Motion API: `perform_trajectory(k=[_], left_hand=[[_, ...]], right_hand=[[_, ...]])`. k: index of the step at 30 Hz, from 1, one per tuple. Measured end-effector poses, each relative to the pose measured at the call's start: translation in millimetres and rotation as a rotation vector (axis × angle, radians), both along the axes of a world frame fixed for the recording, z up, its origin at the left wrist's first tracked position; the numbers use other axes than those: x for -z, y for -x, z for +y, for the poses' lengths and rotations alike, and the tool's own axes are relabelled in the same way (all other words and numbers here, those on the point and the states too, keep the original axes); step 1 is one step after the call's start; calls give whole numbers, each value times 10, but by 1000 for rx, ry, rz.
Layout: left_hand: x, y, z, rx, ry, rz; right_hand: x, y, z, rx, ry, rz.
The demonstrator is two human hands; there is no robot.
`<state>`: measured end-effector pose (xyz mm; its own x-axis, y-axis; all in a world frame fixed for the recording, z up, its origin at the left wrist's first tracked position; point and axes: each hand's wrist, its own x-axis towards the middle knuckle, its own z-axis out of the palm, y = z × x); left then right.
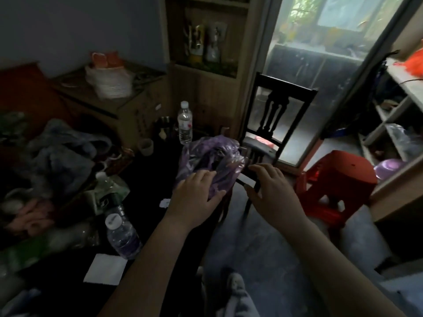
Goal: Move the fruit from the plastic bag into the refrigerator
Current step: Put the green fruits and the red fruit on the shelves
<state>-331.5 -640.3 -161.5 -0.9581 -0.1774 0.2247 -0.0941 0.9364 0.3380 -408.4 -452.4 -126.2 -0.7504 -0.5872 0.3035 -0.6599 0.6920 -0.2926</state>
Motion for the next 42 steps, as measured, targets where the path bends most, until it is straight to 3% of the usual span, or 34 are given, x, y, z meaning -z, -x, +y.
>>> perform_trajectory(k=[13, 19, 29, 42], left_hand=[[687, 1289, -306, -293, -131, -176], [1075, 1802, -445, -384, -201, -264], [1504, 2145, -681, -418, -243, -324], [1927, 2398, -1016, -405, -171, -356]], right_hand=[[767, 1849, -670, -255, -12, -242], [1159, 2474, -1066, -350, -121, -324], [1672, 2771, -1487, -438, -222, -416], [2065, 3017, -1669, -490, -483, -371]])
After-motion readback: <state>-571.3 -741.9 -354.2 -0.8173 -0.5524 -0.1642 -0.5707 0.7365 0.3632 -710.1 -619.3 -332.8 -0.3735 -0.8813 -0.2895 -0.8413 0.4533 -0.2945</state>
